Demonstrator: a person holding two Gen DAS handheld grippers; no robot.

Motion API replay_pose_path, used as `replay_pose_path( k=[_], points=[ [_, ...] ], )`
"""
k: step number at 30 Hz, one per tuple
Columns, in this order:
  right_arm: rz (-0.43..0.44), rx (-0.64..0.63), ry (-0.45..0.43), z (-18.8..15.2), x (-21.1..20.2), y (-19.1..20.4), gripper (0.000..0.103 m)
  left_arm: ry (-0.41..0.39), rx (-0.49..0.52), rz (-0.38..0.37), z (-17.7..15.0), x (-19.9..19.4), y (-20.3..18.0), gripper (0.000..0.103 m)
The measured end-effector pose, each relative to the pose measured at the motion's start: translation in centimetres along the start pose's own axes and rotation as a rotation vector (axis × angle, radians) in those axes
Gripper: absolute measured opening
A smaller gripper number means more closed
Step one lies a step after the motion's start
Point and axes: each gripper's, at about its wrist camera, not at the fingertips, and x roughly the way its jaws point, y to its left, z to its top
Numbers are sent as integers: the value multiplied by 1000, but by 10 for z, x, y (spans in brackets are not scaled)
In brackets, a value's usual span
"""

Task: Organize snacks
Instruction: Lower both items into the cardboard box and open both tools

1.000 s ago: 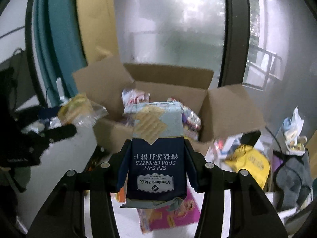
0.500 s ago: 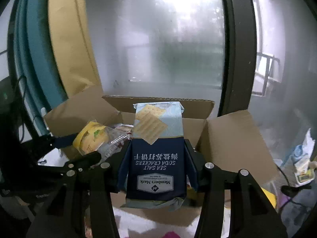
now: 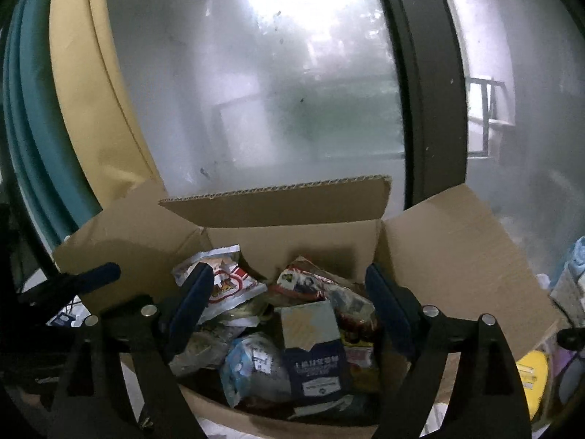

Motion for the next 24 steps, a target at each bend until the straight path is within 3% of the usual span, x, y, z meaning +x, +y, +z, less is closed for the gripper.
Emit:
replay_pose_path(
  k=[11, 16, 24],
  points=[
    [-1, -63, -63, 11, -42, 32, 87, -65, -1, 9, 2, -58, 10, 79],
    [11, -75, -44, 2, -55, 49, 87, -85, -6, 9, -3, -83, 14, 79],
    [31, -103, 31, -39, -76, 71, 87, -52, -14, 8, -51, -111, 17, 79]
  ],
)
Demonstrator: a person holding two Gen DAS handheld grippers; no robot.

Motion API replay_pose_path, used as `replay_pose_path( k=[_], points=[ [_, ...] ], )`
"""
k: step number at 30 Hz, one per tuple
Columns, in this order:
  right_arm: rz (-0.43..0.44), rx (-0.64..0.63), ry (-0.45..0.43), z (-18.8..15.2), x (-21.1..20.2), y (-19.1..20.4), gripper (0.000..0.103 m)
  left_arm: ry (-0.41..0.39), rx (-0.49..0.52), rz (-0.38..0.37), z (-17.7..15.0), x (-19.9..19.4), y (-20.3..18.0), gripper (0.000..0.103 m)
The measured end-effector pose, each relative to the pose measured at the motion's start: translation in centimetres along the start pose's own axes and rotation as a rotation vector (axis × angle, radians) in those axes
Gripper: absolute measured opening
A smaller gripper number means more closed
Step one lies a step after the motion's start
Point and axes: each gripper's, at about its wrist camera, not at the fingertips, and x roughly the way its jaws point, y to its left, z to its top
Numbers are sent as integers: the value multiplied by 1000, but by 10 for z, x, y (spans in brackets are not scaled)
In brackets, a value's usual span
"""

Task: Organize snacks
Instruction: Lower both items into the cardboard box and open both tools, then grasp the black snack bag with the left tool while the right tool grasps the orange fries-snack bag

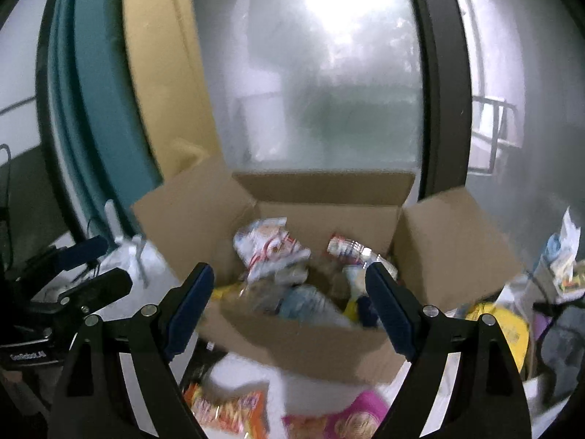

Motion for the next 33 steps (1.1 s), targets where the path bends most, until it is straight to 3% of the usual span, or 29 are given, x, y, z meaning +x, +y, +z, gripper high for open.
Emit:
replay_pose_path(
  k=[10, 17, 21, 24, 30, 33],
  points=[
    [45, -2, 146, -71, 18, 26, 87, 84, -59, 13, -59, -5, 18, 79],
    [106, -26, 221, -107, 48, 46, 87, 140, -114, 86, -91, 15, 40, 79],
    [142, -45, 304, -132, 73, 59, 87, 227, -165, 104, -114, 34, 54, 79],
    [140, -36, 353, -149, 87, 62, 87, 242, -170, 92, -118, 38, 57, 79],
    [119, -7, 374, -151, 90, 58, 86, 268, -145, 97, -119, 46, 50, 79],
    [132, -9, 389, -153, 92, 59, 78, 279, -102, 97, -123, 51, 42, 79]
  ],
)
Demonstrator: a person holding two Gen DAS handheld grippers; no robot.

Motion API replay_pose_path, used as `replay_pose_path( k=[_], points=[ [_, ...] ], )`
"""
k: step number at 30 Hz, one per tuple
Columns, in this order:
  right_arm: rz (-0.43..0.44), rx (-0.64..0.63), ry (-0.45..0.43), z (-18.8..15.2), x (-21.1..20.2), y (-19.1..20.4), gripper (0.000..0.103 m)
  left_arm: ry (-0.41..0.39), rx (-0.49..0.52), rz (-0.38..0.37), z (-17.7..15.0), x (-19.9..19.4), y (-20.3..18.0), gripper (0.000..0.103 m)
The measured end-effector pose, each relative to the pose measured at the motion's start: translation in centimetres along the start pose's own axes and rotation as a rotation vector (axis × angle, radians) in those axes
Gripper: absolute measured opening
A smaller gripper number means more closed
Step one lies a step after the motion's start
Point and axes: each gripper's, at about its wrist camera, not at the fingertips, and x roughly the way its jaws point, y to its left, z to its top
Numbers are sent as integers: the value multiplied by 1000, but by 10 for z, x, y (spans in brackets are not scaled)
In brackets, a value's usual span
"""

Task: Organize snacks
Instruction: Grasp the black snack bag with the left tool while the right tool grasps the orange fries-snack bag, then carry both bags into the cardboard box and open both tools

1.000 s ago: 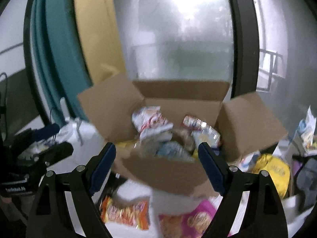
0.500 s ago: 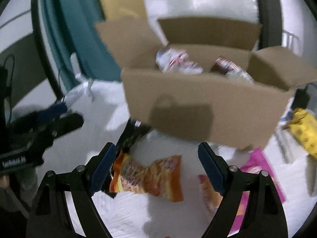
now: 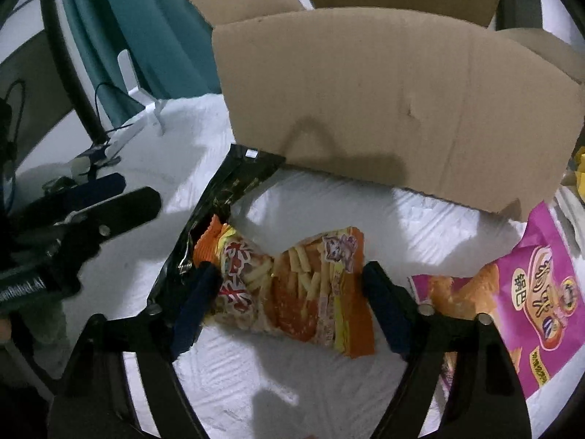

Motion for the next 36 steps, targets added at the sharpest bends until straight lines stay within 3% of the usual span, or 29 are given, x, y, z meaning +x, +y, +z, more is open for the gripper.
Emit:
replay_pose_path(
  k=[2, 4, 8, 12, 16, 18, 19, 20, 23, 28, 36],
  points=[
    [9, -17, -2, -3, -3, 2, 64, 8, 4, -28, -1, 2, -2, 79],
    [0, -31, -24, -6, -10, 4, 60, 16, 5, -45, -3, 5, -4, 79],
    [-8, -18, -60, -8, -25, -4, 59, 23, 32, -29, -5, 10, -9, 79],
    [-27, 37, -162, 0, -55, -20, 59, 77, 96, -46, -11, 22, -22, 79],
    [-30, 94, -211, 3, -71, -37, 59, 131, 72, -51, -11, 33, -20, 78],
    [-29, 119, -229, 4, -75, -44, 59, 169, 65, -76, -12, 40, -18, 69],
    [-26, 126, -235, 4, -77, -45, 59, 165, 76, -91, -11, 39, -20, 61],
    [-21, 134, -245, 4, -80, -46, 59, 164, 88, -106, -13, 38, -23, 45],
    [-19, 132, -278, 5, -89, -47, 59, 145, 134, -100, -16, 32, -34, 38],
    [-19, 139, -312, 5, -100, -51, 59, 109, 179, -132, -30, 6, -51, 35],
    [-17, 169, -387, 3, -119, -58, 59, 25, 148, -189, -33, -43, -47, 35]
  ],
)
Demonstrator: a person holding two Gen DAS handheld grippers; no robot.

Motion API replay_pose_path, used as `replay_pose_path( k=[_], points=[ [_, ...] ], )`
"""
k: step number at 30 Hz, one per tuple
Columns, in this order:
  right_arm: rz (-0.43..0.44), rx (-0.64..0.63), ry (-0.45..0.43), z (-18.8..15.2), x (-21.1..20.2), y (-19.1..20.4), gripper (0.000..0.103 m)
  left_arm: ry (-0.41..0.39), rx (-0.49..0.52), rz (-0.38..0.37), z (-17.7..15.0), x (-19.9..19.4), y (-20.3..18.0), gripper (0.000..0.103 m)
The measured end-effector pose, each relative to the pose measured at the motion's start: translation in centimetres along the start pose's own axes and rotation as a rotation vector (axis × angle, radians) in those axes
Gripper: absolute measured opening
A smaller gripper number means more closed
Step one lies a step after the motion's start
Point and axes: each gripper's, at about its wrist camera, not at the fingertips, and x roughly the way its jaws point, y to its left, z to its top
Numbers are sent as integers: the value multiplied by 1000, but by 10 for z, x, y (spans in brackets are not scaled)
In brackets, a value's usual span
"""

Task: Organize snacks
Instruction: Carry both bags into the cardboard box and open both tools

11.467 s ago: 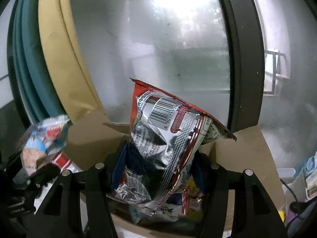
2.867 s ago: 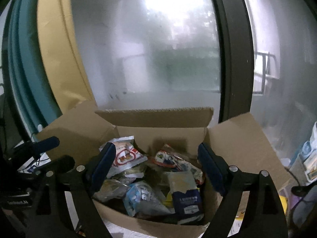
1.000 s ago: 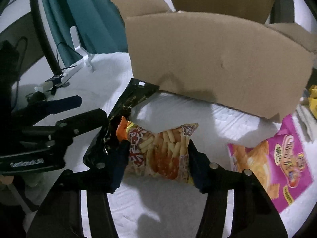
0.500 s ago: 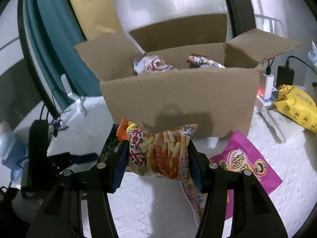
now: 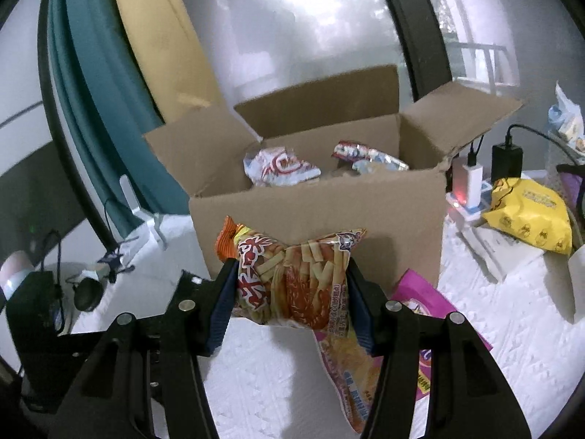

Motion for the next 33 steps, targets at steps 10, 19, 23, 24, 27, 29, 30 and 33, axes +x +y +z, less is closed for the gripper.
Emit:
replay_pose_path(
  k=[10, 19, 23, 24, 27, 29, 30, 33],
  points=[
    [-22, -20, 7, 9, -5, -8, 59, -128, 73, 51, 36, -35, -17, 35],
    [-94, -115, -48, 77, -34, -16, 59, -211, 124, 29, 105, -42, -32, 35],
    [-124, -149, -75, 104, -35, -18, 59, -235, 126, 14, 133, -31, -40, 35],
    [-121, -146, -82, 111, -34, -21, 59, -238, 119, 10, 139, -29, -40, 35],
    [-110, -139, -93, 120, -30, -24, 59, -247, 84, -1, 158, -17, -37, 35],
    [-109, -134, -94, 121, -26, -28, 59, -252, 54, -6, 166, -9, -32, 35],
    [-109, -125, -92, 121, -21, -31, 59, -254, 38, -9, 171, -4, -30, 35],
    [-108, -97, -88, 124, -9, -41, 59, -241, -3, -28, 182, 14, -24, 35]
  ],
)
